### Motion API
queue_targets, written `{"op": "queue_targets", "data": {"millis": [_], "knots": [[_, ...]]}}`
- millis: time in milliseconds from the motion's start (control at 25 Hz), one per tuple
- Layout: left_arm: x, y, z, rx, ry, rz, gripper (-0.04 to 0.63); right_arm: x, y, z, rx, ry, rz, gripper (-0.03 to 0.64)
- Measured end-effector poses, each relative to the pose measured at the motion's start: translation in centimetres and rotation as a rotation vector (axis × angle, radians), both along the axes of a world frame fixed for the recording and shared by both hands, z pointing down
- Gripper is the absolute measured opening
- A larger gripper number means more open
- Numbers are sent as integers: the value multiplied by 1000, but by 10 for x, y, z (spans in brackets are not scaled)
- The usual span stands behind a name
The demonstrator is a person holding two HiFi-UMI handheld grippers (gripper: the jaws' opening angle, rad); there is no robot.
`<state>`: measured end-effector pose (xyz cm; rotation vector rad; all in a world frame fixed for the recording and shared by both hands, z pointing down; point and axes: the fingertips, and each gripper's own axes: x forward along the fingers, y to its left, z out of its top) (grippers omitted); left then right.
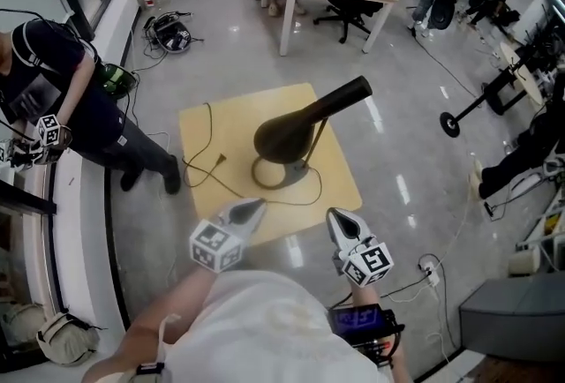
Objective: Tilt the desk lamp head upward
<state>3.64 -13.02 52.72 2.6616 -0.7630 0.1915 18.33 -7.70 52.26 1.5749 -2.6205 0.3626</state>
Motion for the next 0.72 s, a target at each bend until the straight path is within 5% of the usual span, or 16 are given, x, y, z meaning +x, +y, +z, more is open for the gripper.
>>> {"op": "queue_targets", "data": {"millis": [720], "knots": [[-6,-62,-3,0,56,-14,2,52,-56,-18,3,170,20,12]]}}
